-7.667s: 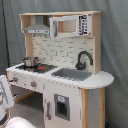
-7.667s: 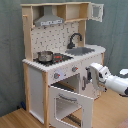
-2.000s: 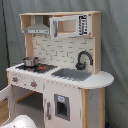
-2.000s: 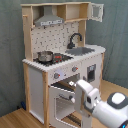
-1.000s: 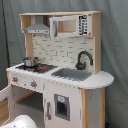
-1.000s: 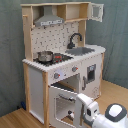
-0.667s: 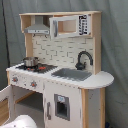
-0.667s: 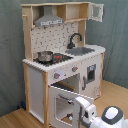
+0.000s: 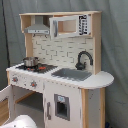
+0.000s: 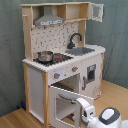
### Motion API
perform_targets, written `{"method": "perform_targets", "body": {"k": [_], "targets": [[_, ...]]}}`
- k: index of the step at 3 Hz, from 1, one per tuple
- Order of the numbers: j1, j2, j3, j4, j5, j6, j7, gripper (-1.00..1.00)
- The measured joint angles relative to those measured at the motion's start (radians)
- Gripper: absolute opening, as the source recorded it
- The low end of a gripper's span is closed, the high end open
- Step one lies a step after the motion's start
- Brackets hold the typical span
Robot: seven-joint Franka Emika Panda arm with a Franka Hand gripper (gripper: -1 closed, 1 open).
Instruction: Play with the kitchen
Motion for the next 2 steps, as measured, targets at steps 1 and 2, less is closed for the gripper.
{"method": "perform_targets", "body": {"k": [1,2], "targets": [[0.045,0.009,0.01,-0.079,0.026,-0.032,0.0,1.0],[0.097,0.01,0.011,-0.16,0.056,-0.047,-0.001,1.0]]}}
